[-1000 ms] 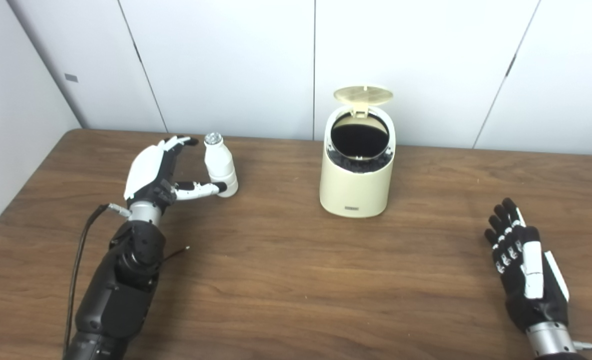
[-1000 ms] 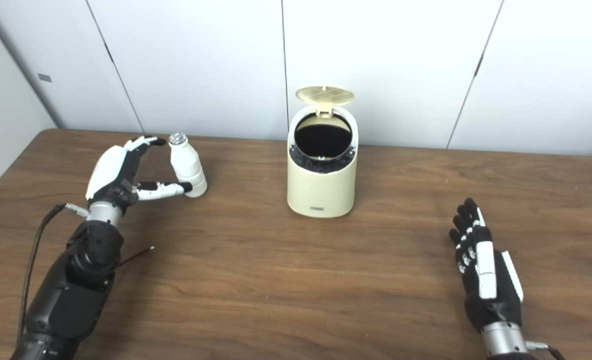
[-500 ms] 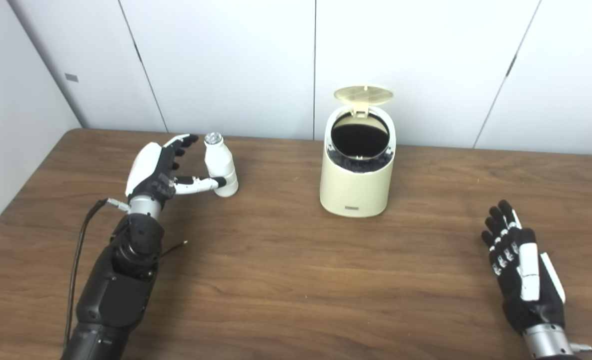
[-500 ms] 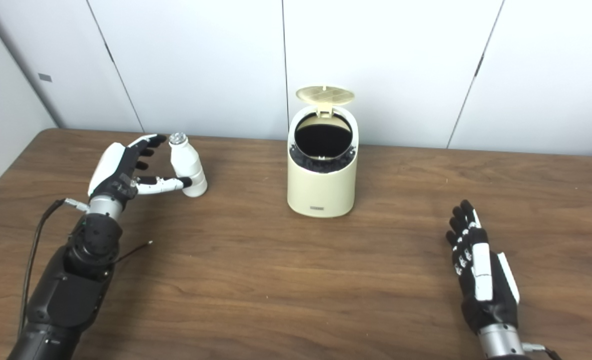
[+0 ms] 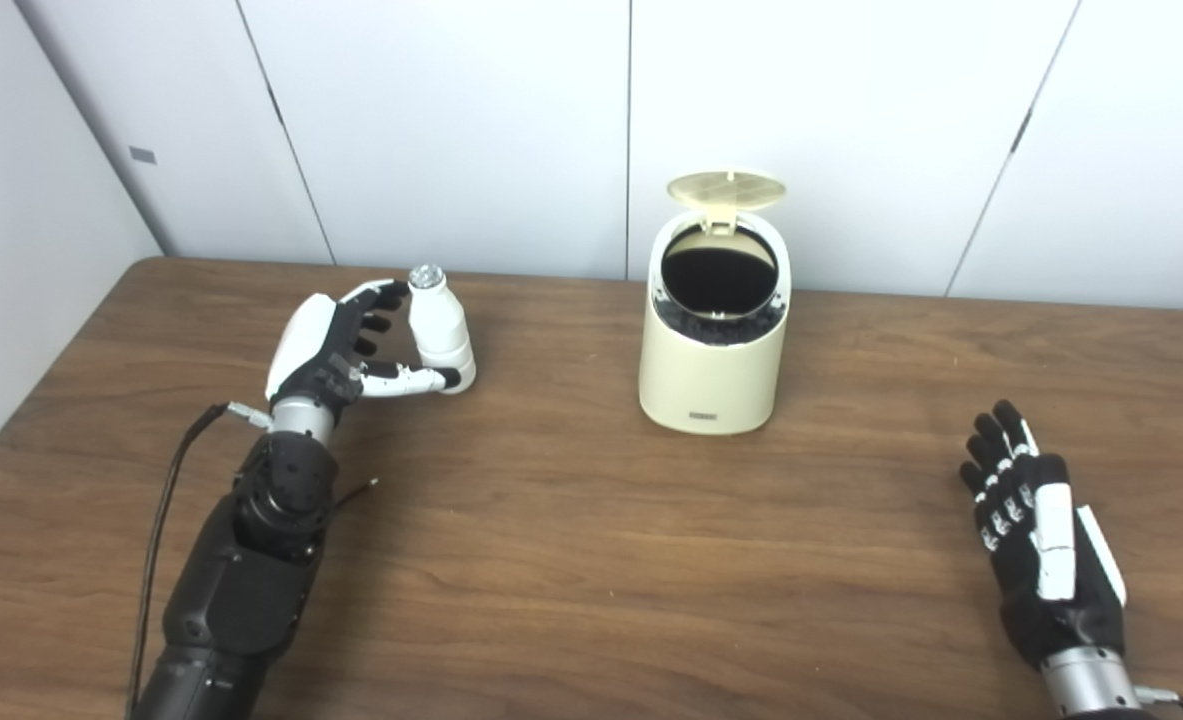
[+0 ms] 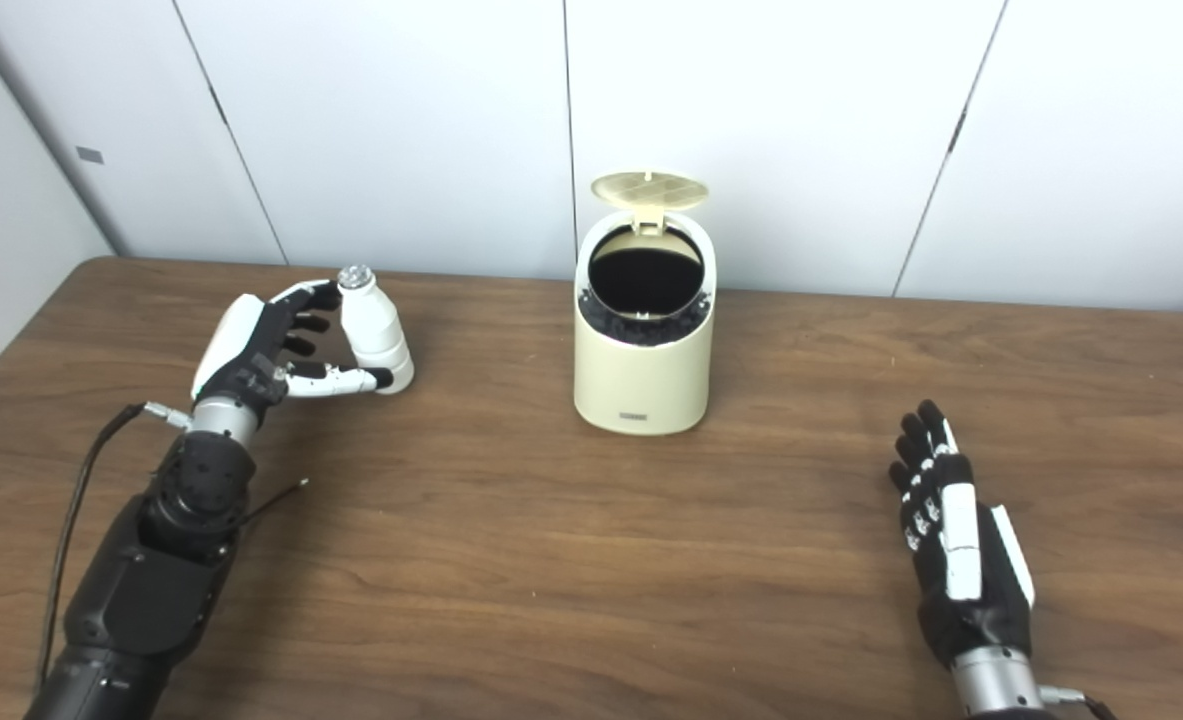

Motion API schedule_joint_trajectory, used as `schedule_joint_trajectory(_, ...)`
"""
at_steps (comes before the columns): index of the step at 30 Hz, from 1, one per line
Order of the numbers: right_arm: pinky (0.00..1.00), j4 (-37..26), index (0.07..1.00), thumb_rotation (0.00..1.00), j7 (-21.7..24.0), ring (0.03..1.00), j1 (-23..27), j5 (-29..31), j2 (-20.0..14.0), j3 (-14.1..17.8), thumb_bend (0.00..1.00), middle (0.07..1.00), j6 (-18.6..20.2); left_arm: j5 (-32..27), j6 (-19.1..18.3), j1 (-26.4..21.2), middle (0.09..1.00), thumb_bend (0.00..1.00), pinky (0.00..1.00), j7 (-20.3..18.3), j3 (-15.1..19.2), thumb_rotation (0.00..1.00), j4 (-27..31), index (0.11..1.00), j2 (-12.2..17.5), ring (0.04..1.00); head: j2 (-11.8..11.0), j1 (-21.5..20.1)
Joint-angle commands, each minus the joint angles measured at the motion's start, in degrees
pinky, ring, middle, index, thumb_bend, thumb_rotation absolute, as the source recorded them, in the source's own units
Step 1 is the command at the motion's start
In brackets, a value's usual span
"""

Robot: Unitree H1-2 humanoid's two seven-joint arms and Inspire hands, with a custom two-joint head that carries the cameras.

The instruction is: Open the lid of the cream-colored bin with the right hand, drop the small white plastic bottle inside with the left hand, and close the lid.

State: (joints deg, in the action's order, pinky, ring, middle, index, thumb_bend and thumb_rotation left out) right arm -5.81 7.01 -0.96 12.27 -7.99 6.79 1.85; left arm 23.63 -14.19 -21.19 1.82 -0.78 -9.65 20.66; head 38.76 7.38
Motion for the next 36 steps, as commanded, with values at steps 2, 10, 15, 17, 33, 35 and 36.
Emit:
schedule_joint_trajectory(2, 1.00, -2.14, 0.999, 0.99, -0.16, 1.000, 1.09, 0.42, 0.31, -0.05, 0.61, 0.990, -0.31, 0.02, 1.73, -3.08, 0.836, 0.94, 0.70, 0.58, -0.09, 0.20, 0.80, 0.838, 0.63, 0.790, 0.15, -0.14)
schedule_joint_trajectory(10, 1.00, -2.23, 1.000, 0.98, -0.22, 1.000, 1.20, 0.36, 0.39, 0.03, 0.63, 0.988, -0.11, -0.60, 2.84, -3.70, 0.827, 0.94, 0.70, 0.23, -0.76, 0.21, -0.30, 0.832, 0.24, 0.783, 0.38, -0.34)
schedule_joint_trajectory(15, 1.00, -2.48, 1.000, 0.98, -0.47, 1.000, 1.29, 0.20, 0.58, 0.03, 0.63, 0.981, 0.25, -0.87, 3.60, -3.99, 0.818, 0.93, 0.66, 0.34, -0.94, 0.22, -0.86, 0.828, 0.06, 0.760, 0.55, -0.34)
schedule_joint_trajectory(17, 1.00, -2.25, 1.000, 0.98, -0.44, 1.000, 1.32, -0.21, 0.50, -0.03, 0.63, 0.981, -0.11, -0.87, 3.82, -4.06, 0.812, 0.93, 0.65, 0.66, -1.06, 0.22, -1.03, 0.822, 0.01, 0.751, 0.51, -0.31)
schedule_joint_trajectory(33, 1.00, -1.73, 0.998, 1.00, -0.51, 1.000, 1.29, -1.50, 0.58, -0.11, 0.63, 0.973, -0.50, -0.37, 4.63, -4.36, 0.690, 0.87, 0.57, 2.75, -0.26, 0.10, -1.50, 0.717, -0.44, 0.638, 0.62, -0.43)
schedule_joint_trajectory(35, 1.00, -1.63, 0.998, 1.00, -0.23, 1.000, 1.30, -1.24, 0.60, -0.13, 0.62, 0.972, -0.77, -0.27, 4.89, -4.43, 0.629, 0.84, 0.51, 3.45, 0.00, 0.03, -1.71, 0.659, -0.58, 0.576, 0.74, -0.48)
schedule_joint_trajectory(36, 1.00, -1.52, 0.998, 1.00, -0.04, 1.000, 1.33, -1.08, 0.56, -0.15, 0.62, 0.971, -0.97, -0.27, 5.42, -4.45, 0.618, 0.83, 0.50, 3.99, 0.17, 0.02, -1.91, 0.650, -0.66, 0.566, 0.79, -0.53)
